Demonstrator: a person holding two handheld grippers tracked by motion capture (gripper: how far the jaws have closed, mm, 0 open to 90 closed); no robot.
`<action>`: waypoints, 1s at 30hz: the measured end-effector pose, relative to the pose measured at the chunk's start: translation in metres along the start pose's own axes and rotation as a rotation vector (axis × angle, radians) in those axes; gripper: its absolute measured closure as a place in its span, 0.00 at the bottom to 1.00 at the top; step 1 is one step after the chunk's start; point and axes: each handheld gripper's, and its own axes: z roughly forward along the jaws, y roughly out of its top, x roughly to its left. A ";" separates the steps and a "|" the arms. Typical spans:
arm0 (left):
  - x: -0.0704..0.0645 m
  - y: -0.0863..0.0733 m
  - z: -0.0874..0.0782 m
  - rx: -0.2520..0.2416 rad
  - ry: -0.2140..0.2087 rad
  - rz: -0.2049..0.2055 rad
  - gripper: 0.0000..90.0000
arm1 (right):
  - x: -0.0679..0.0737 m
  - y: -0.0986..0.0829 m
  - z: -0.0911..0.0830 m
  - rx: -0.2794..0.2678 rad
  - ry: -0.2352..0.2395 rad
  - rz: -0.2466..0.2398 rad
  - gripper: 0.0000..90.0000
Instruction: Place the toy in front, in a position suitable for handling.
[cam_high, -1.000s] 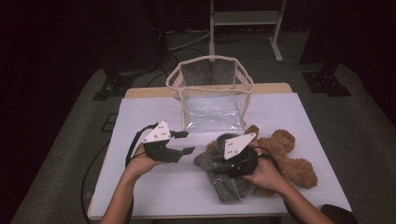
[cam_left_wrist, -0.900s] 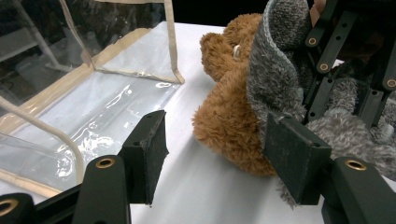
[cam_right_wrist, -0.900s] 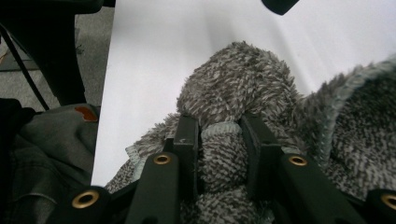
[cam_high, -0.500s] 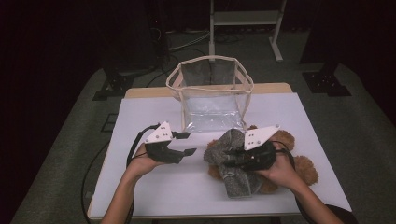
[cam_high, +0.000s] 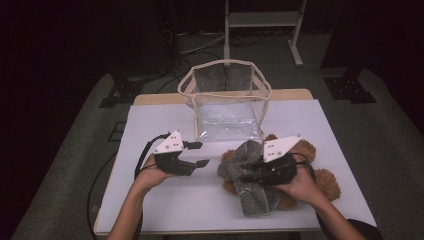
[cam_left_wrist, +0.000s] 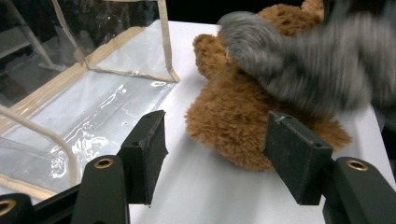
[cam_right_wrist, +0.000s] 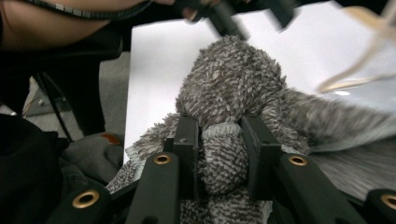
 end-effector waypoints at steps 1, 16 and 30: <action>0.000 0.000 0.001 0.002 -0.001 0.002 0.43 | -0.001 0.001 -0.009 -0.008 -0.017 0.004 0.77; -0.003 -0.001 0.007 0.019 -0.020 0.005 0.43 | -0.008 -0.002 -0.138 -0.067 -0.240 0.073 0.77; -0.006 0.000 0.012 0.032 -0.055 0.021 0.42 | -0.049 -0.023 -0.087 0.053 -0.177 0.152 0.77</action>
